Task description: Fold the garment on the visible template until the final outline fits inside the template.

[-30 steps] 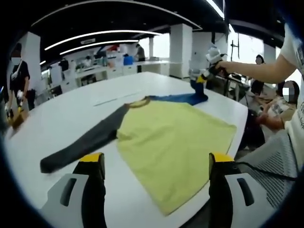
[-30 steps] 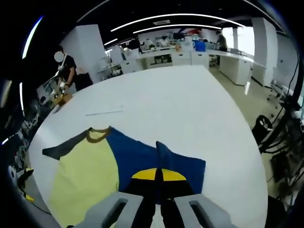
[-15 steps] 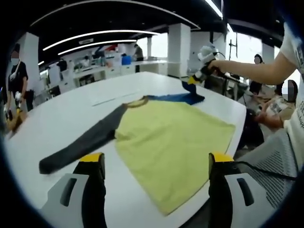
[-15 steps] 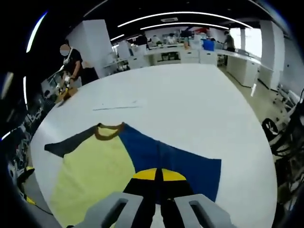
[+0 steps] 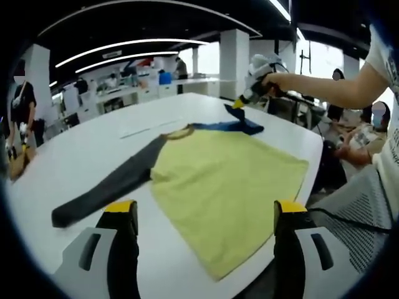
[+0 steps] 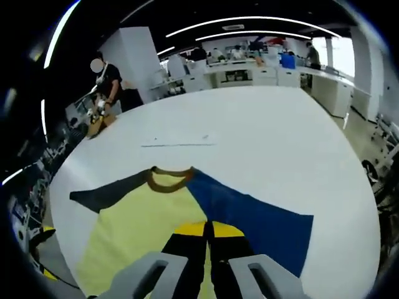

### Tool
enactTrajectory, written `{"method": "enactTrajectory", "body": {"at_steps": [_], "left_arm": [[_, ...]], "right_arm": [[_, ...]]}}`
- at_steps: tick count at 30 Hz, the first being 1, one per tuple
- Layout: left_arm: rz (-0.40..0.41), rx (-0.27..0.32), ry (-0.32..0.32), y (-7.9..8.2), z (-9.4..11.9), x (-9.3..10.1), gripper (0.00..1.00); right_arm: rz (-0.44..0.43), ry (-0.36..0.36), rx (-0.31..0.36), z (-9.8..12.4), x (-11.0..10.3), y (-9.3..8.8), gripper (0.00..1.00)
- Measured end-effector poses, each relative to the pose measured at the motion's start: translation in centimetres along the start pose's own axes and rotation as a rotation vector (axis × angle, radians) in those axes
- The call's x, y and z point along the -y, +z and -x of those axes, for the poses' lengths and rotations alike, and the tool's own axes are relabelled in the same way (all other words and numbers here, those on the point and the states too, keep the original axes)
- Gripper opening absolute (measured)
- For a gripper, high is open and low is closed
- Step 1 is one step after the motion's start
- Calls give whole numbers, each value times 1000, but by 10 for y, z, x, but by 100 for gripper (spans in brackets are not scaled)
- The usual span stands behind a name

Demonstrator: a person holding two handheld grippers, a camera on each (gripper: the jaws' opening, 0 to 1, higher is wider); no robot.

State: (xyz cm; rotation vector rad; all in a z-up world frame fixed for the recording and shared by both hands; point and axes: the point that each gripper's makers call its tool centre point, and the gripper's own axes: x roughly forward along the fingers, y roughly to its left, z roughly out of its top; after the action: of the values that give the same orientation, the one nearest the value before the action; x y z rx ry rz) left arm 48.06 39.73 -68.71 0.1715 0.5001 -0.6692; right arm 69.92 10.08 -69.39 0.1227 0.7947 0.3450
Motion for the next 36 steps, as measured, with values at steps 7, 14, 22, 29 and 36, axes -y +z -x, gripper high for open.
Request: {"method": "enactTrajectory", "body": {"at_steps": [7,14,22,29,36], "left_arm": [[3,1,-1,2,-1,2,87],[5,1,-2,1,-1,1,87],[8,-2,7,-1,3,-1,87],[12,0,13,-2,5,-2,87],[20,-5,22,-5,7,-2,87]], "right_arm": [[7,37,1,-12,-26,6,0],[59,35,-19,-24,-46,4,0],[82,53,-24,-30,-66,7,0],[95,82,-22,-36,-86,12,0],[105,103,-28,-43,-101,13,0]]}}
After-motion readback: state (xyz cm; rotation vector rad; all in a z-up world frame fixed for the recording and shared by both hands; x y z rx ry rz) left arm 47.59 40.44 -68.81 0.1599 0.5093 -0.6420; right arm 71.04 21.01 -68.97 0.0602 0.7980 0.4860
